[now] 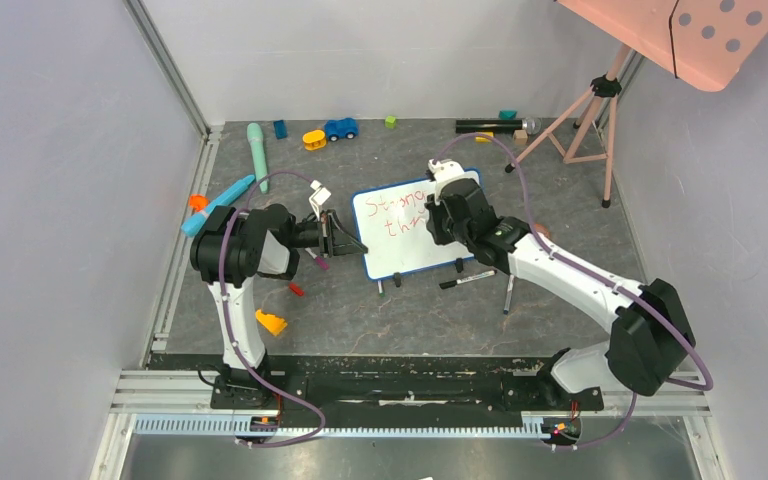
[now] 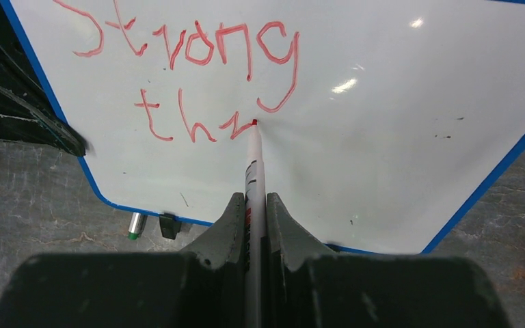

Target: Write a sentence on the whiteboard

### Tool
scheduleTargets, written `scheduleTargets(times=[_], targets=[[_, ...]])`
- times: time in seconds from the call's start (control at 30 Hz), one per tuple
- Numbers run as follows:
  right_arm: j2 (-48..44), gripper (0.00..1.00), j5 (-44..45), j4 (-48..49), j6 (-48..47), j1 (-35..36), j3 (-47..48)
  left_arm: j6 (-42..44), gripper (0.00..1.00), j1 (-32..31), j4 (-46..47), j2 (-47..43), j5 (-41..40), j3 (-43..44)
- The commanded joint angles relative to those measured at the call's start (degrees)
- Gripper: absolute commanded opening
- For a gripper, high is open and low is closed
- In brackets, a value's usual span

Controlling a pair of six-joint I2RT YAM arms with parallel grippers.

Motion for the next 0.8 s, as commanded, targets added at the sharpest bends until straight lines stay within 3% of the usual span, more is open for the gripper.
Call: scheduleTargets(times=[0.0, 0.77], targets=[[-4.0, 0.00, -0.3, 2.0, -0.6, -0.8, 0.8, -1.5, 0.02, -0.6, 4.7, -0.1, 2.5, 1.1], [-2.7, 0.00, 1.3, 2.3, -0.6, -0.8, -1.2, -2.8, 0.02, -1.0, 4.7, 1.3, 3.3, 2.5]])
